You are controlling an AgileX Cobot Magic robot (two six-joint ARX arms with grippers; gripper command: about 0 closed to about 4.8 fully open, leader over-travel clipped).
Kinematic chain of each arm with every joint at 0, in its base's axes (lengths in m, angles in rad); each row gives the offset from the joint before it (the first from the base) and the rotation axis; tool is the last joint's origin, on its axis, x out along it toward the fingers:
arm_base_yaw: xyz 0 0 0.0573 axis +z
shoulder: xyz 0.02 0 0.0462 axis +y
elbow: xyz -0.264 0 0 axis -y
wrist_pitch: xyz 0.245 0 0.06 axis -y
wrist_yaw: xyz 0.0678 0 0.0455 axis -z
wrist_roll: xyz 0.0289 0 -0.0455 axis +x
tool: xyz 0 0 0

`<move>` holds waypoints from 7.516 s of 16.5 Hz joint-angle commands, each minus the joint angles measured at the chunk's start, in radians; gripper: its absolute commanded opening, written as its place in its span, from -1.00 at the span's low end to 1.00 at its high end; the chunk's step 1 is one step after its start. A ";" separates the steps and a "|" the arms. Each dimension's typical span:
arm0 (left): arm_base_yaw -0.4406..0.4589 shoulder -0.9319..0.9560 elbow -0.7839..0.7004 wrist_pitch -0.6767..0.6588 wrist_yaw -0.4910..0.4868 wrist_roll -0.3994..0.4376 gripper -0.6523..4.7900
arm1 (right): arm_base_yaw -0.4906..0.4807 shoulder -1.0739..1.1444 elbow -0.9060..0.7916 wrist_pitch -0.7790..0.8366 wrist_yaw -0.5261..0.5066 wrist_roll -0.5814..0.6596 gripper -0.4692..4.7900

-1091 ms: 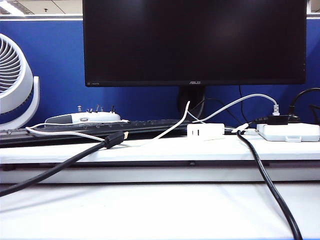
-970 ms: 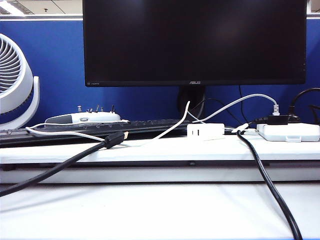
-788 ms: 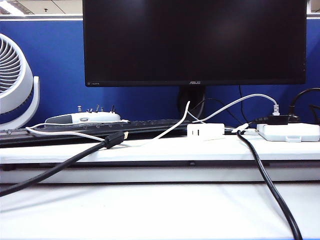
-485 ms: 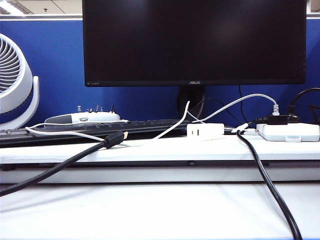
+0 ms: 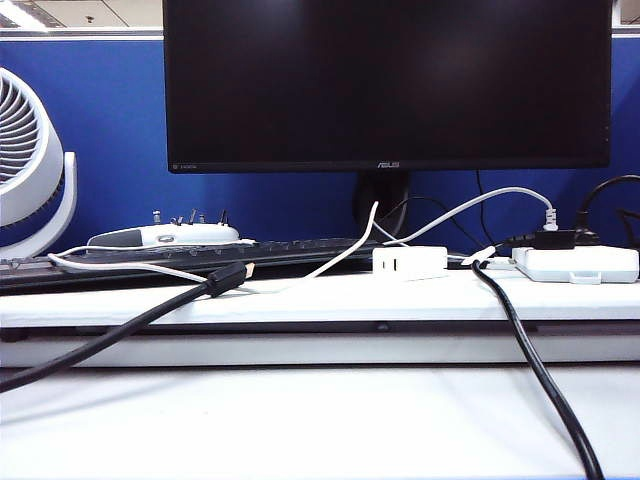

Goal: Pick up the Type-C charging cable and the charging base, insert one end of the Type-C charger into the corresponding slot on the base, and finally place the plugged-in charger back on the table.

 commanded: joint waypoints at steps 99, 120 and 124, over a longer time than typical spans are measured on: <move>-0.358 1.880 1.645 -0.249 1.282 0.440 -0.78 | 0.302 1.002 0.789 0.301 -0.621 -0.251 -0.82; -0.528 1.880 1.651 -0.016 1.387 0.309 -0.78 | 0.303 1.081 0.789 0.458 -0.797 0.000 -0.07; -0.526 1.880 1.651 -0.014 1.373 0.310 -0.78 | 0.302 1.075 0.789 0.458 -0.798 0.000 -0.07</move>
